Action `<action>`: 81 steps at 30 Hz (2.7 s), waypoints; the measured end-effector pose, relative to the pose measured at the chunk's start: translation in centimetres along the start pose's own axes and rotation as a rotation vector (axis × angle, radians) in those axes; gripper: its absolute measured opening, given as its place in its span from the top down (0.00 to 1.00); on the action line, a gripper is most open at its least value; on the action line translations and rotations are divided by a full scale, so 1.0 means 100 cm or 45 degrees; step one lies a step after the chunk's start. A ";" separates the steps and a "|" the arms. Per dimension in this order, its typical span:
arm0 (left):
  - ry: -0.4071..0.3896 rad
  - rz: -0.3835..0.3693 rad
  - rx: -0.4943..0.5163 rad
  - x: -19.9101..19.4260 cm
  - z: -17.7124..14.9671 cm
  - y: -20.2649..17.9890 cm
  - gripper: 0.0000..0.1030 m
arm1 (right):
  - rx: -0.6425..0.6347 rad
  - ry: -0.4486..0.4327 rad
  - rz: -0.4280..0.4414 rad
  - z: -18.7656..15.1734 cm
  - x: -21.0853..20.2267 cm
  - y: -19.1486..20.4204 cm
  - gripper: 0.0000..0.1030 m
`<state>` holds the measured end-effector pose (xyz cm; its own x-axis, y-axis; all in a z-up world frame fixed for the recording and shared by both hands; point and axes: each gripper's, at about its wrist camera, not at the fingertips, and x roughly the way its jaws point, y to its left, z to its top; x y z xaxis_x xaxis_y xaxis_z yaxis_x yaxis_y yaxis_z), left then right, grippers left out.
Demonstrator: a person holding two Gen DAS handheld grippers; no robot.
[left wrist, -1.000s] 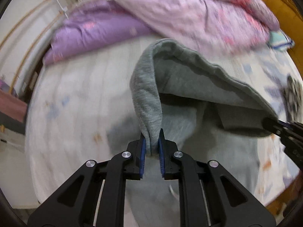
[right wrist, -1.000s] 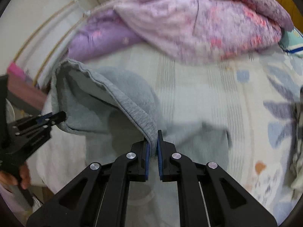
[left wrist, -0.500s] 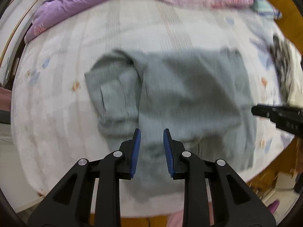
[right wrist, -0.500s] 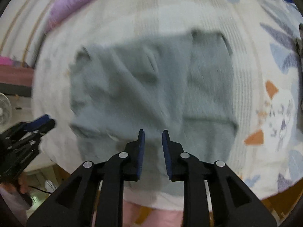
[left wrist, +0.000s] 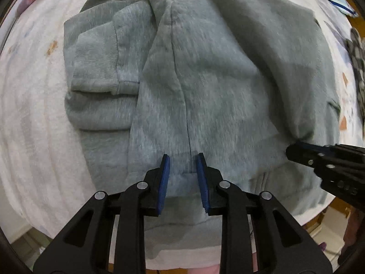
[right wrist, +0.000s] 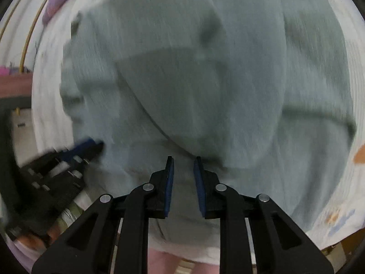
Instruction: Fold large clothes
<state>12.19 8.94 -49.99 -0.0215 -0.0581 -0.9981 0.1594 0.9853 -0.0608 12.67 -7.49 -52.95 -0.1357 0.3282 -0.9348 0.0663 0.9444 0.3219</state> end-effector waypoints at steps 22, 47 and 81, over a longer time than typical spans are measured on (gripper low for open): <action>-0.255 -0.112 -0.264 -0.017 0.163 0.065 0.56 | 0.209 -0.379 0.135 0.148 -0.074 -0.070 0.50; -0.346 0.126 -0.200 -0.066 0.184 0.068 0.79 | 0.008 -0.622 0.032 0.142 -0.124 -0.017 0.79; -0.191 0.093 -0.214 -0.068 0.054 0.027 0.63 | -0.080 -0.407 0.014 0.054 -0.124 0.033 0.31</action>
<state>18.07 11.10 -43.47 0.1331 0.0031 -0.9911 -0.0116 0.9999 0.0016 19.93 -8.56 -41.12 0.1825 0.3257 -0.9277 0.0032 0.9433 0.3318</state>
